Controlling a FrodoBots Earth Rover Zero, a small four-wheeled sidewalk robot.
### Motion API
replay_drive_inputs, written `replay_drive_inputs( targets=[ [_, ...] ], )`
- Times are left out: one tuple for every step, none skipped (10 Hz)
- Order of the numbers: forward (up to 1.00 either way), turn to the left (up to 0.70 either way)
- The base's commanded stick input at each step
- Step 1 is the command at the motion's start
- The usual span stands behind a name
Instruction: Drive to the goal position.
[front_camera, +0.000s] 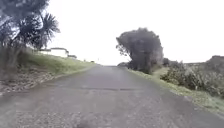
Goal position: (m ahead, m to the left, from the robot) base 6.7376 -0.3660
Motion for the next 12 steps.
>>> replay_drive_inputs(
  targets=[
    [0.7,0.21],
    [0.7,0.1],
    [0.7,0.02],
    [0.7,0.02],
    [0.7,0.02],
    [0.7,0.02],
    [0.7,0.02],
    [0.7,0.02],
    [0.7,0.02],
    [0.7,0.02],
    [0.7,0.02],
    [0.7,0.02]
  ],
)
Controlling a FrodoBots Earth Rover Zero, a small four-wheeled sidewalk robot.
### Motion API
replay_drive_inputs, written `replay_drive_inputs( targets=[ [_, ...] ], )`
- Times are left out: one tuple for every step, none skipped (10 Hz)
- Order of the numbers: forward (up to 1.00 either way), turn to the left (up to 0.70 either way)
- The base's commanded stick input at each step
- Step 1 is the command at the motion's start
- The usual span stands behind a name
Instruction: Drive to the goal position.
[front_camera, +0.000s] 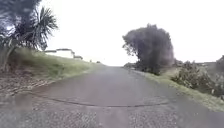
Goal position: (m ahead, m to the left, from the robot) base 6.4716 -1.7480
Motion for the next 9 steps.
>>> replay_drive_inputs(
  targets=[
    [0.7,0.02],
    [0.7,0.02],
    [0.7,0.02],
    [0.7,0.02],
    [0.7,0.02],
    [0.7,0.02],
    [0.7,0.02],
    [0.7,0.02],
    [0.7,0.02]
  ],
)
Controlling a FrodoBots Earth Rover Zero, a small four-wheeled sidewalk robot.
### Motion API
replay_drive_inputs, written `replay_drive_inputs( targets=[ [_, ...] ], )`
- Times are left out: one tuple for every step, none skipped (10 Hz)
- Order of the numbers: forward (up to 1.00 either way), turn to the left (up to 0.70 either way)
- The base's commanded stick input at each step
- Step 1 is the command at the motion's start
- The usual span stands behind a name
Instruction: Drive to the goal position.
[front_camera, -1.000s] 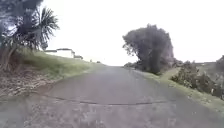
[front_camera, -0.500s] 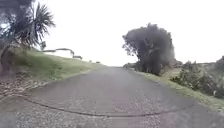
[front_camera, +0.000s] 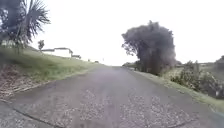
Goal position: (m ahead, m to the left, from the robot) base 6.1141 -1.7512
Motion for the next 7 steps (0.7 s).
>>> replay_drive_inputs(
  targets=[
    [0.7,0.02],
    [0.7,0.02],
    [0.7,0.02],
    [0.7,0.02],
    [0.7,0.02],
    [0.7,0.02],
    [0.7,0.02]
  ],
)
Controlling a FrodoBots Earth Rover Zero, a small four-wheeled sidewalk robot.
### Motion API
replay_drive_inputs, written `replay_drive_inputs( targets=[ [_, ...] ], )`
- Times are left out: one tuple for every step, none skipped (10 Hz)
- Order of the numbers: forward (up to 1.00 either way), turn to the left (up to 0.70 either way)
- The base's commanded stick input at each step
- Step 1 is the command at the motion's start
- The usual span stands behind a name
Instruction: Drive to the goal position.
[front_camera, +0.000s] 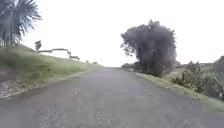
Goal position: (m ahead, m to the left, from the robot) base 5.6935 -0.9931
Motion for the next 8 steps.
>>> replay_drive_inputs(
  targets=[
    [0.7,0.02],
    [0.7,0.02],
    [0.7,0.02],
    [0.7,0.02],
    [0.7,0.02],
    [0.7,0.02],
    [0.7,0.02],
    [0.7,0.02]
  ],
)
